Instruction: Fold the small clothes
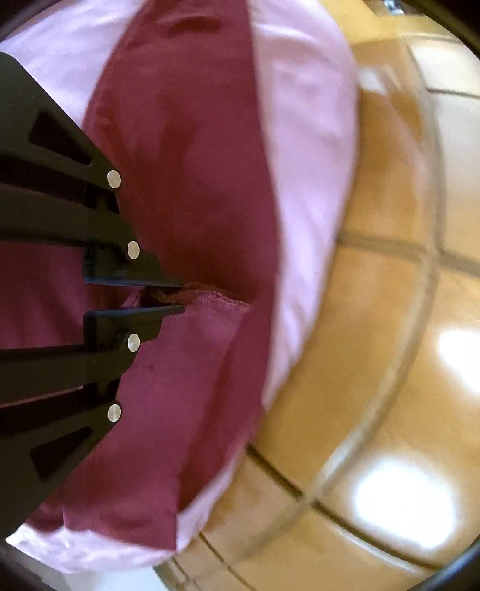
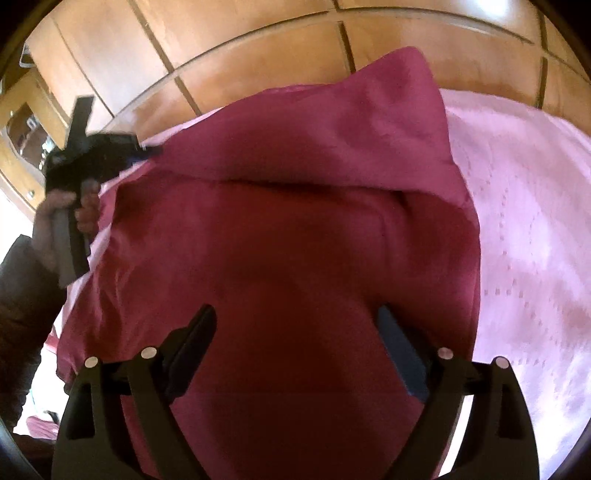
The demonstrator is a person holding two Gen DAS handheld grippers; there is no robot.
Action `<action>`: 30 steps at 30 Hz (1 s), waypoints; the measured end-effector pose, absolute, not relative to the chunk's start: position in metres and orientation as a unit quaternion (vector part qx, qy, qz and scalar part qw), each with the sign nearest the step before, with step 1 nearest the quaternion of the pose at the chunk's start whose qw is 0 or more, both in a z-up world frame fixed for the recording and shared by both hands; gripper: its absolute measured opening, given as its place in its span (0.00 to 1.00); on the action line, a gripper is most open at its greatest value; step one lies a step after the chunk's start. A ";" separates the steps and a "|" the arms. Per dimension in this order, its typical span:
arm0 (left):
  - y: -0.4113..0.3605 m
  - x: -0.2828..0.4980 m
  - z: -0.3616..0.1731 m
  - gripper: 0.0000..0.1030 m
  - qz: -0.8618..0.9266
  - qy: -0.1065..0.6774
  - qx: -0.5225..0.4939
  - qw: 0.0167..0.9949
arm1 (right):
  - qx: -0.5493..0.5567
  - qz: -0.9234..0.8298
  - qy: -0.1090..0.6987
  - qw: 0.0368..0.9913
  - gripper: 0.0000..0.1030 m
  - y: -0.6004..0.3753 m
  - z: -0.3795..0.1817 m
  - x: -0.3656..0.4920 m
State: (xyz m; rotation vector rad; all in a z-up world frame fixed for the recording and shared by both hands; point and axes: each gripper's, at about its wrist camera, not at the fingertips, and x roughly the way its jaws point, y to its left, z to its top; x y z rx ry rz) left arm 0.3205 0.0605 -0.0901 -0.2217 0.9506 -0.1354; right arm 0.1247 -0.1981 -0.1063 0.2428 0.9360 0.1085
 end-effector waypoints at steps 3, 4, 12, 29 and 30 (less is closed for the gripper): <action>0.065 0.320 -0.107 0.08 -0.053 0.469 -0.098 0.876 | 0.087 0.043 0.440 0.893 0.86 -0.190 -0.093 0.128; 0.062 0.320 -0.108 0.08 -0.050 0.468 -0.093 0.878 | 0.076 0.039 0.435 0.896 0.86 -0.187 -0.087 0.129; 0.056 0.314 -0.098 0.08 -0.042 0.457 -0.075 0.885 | -0.011 0.013 0.388 0.922 0.88 -0.156 -0.055 0.144; 0.062 0.305 -0.102 0.11 -0.049 0.451 -0.074 0.888 | 0.082 -0.034 0.423 0.902 0.88 -0.218 -0.115 0.254; 0.071 0.301 -0.099 0.11 -0.050 0.449 -0.090 0.888 | 0.067 -0.039 0.420 0.904 0.88 -0.213 -0.115 0.252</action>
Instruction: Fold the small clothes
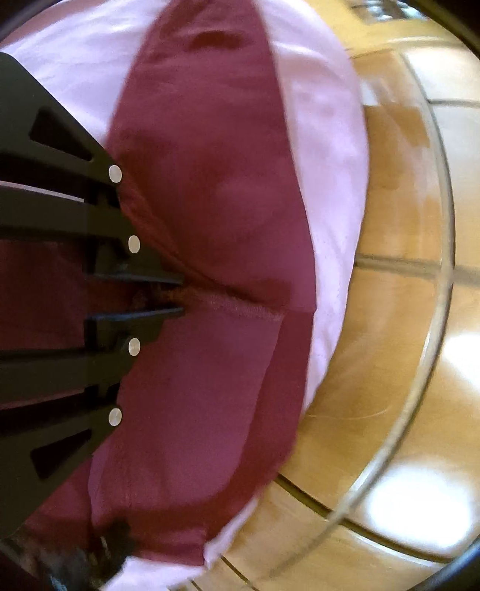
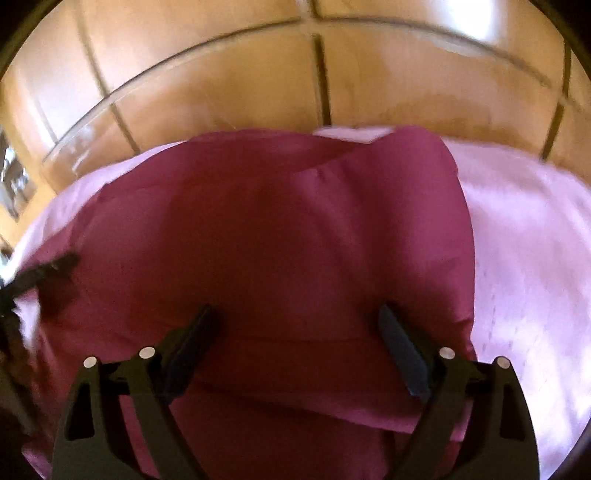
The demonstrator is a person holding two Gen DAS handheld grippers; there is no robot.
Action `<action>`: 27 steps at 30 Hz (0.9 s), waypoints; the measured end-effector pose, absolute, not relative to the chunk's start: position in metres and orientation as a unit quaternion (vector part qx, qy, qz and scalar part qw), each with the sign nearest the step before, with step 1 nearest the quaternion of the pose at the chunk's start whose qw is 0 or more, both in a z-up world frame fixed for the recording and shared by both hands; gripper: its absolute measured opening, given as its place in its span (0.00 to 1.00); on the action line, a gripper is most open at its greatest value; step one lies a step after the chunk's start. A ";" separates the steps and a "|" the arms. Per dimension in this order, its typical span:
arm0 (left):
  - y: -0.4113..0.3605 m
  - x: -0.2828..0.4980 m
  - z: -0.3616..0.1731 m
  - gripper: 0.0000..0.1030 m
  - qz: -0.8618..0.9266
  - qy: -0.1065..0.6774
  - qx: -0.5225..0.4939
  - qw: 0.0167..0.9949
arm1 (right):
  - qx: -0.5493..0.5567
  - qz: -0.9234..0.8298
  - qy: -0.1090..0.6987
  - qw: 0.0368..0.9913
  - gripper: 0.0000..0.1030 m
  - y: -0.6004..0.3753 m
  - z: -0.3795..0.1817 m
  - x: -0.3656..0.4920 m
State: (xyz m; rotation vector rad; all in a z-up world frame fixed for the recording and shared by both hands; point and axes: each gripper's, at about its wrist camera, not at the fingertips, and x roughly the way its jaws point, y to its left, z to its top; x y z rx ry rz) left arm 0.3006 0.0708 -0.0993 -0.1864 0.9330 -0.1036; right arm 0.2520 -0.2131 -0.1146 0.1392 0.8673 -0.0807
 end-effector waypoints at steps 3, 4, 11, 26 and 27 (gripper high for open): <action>0.111 0.281 -0.091 0.11 -0.047 0.438 -0.150 0.885 | 0.066 -0.049 0.416 0.905 0.88 -0.209 -0.107 0.246; 0.130 0.273 -0.090 0.11 -0.030 0.434 -0.167 0.885 | 0.065 -0.050 0.411 0.908 0.90 -0.208 -0.104 0.242; 0.278 0.224 -0.102 0.12 0.099 0.423 -0.273 0.858 | 0.053 0.006 0.404 0.913 0.93 -0.168 -0.105 0.190; 0.414 0.236 -0.111 0.26 0.194 0.370 -0.438 0.796 | 0.033 0.005 0.428 0.903 0.98 -0.141 -0.134 0.172; 0.418 0.239 -0.110 0.26 0.193 0.368 -0.438 0.797 | 0.031 0.004 0.428 0.903 0.98 -0.141 -0.134 0.172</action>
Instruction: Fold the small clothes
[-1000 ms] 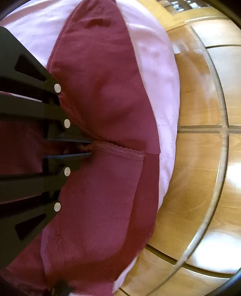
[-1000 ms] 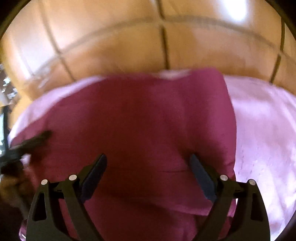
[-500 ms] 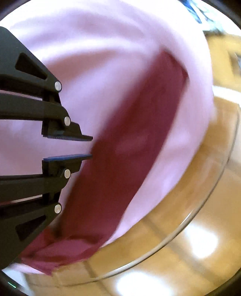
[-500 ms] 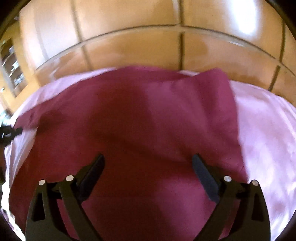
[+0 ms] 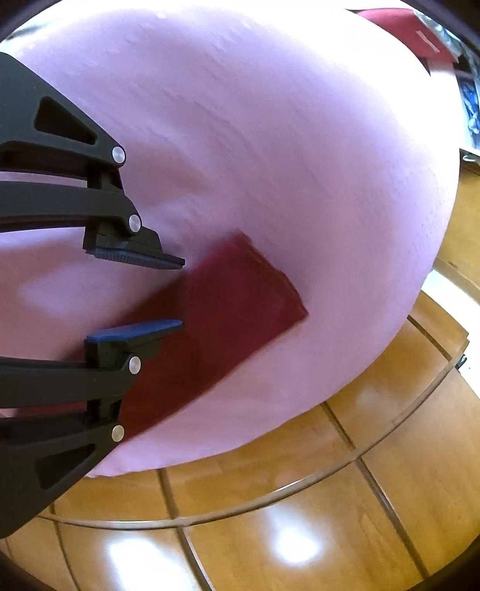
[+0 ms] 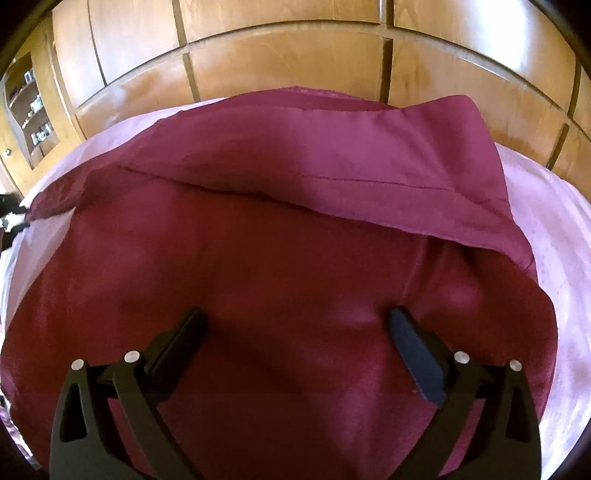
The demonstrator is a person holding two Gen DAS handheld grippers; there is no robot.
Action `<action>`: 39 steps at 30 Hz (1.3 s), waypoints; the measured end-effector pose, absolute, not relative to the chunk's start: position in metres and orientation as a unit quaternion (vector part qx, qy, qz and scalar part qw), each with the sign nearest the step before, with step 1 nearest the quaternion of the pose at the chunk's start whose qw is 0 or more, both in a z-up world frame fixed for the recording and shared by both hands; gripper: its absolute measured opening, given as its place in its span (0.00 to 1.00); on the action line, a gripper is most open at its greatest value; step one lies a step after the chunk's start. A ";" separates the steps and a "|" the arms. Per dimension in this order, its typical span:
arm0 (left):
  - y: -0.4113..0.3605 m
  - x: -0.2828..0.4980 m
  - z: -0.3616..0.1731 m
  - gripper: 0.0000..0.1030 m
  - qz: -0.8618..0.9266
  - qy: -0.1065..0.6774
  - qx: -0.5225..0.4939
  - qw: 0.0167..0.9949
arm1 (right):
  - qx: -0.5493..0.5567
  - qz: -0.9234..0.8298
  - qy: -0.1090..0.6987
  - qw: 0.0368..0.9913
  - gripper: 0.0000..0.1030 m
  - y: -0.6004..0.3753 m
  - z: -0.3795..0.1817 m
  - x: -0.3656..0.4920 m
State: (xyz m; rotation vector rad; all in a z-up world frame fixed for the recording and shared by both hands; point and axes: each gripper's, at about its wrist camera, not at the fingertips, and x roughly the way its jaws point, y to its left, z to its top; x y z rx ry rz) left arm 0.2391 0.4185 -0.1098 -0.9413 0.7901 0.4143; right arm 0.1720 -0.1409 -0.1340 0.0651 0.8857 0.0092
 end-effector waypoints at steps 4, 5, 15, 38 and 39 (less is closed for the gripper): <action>0.422 0.266 -0.116 0.17 0.215 0.389 -0.399 0.802 | 0.034 0.005 0.428 0.903 0.98 -0.143 -0.136 0.173; 0.418 0.270 -0.114 0.09 0.218 0.394 -0.385 0.806 | 0.034 0.005 0.429 0.903 0.98 -0.143 -0.136 0.173; 0.240 0.263 -0.012 0.09 -0.004 0.334 -0.256 0.907 | 0.043 0.009 0.427 0.903 0.98 -0.145 -0.135 0.175; 0.044 0.193 -0.086 0.48 -0.172 0.431 -0.103 0.880 | 0.231 0.126 0.441 0.858 0.65 -0.129 -0.093 0.276; 0.050 0.187 -0.089 0.48 -0.167 0.431 -0.106 0.880 | 0.219 0.122 0.446 0.859 0.52 -0.124 -0.095 0.283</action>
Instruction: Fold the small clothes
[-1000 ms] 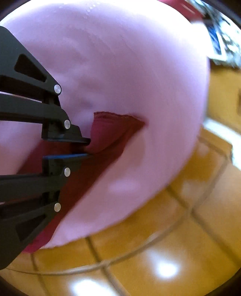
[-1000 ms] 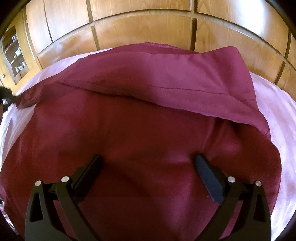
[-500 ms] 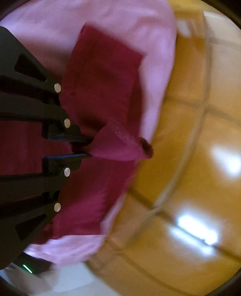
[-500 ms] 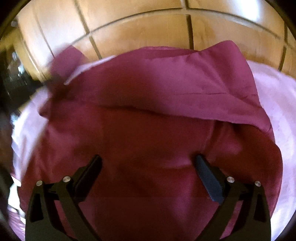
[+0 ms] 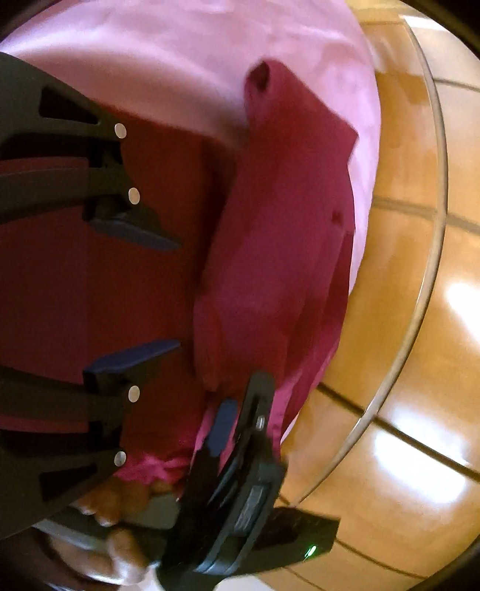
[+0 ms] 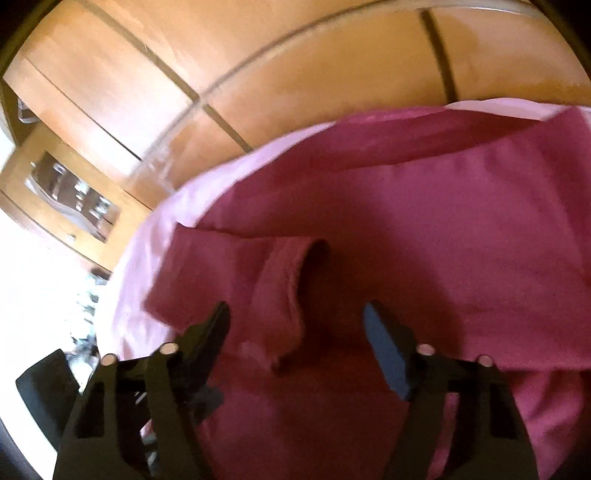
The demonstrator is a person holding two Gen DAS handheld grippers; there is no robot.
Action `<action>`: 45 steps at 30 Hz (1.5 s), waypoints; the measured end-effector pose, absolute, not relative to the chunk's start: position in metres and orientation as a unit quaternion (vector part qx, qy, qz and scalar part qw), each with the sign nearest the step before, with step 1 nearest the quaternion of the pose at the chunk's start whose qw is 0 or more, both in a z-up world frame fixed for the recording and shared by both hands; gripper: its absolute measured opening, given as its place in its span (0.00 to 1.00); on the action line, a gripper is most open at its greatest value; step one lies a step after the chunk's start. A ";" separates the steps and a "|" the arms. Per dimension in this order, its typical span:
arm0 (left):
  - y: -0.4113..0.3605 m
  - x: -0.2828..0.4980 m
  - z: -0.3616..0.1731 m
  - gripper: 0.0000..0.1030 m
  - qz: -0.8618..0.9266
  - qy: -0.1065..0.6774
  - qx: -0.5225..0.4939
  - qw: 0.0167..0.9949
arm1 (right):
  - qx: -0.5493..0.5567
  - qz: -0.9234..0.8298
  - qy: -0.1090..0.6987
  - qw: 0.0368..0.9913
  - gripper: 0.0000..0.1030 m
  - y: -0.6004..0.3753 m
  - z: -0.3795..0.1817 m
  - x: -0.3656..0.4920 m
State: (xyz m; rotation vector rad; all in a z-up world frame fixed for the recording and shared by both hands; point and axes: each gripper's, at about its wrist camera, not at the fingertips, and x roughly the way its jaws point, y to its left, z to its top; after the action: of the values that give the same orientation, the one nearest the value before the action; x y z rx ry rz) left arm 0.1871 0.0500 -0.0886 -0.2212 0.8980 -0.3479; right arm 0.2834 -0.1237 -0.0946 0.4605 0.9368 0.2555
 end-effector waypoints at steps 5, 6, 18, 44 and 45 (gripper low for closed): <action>0.074 0.182 -0.098 0.48 -0.136 0.438 -0.123 0.880 | 0.162 0.109 0.430 0.881 0.07 -0.116 -0.068 0.287; 0.081 0.180 -0.099 0.48 -0.132 0.439 -0.128 0.880 | 0.162 0.109 0.417 0.888 0.07 -0.119 -0.058 0.283; 0.097 0.180 -0.109 0.48 -0.115 0.448 -0.149 0.874 | 0.213 -0.033 0.387 0.896 0.07 -0.259 -0.039 0.246; 0.030 0.266 -0.071 0.48 -0.107 0.423 -0.049 0.898 | 0.088 -0.064 0.419 0.902 0.54 -0.224 -0.098 0.224; 0.029 0.275 -0.083 0.47 -0.103 0.441 -0.044 0.890 | 0.080 -0.061 0.412 0.906 0.52 -0.225 -0.100 0.224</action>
State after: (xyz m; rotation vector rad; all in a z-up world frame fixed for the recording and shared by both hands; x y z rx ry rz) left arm 0.2747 0.0290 -0.0833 -0.0917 0.9159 -0.2144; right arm 0.2241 -0.2245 -0.1005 0.1656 0.8514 -0.1251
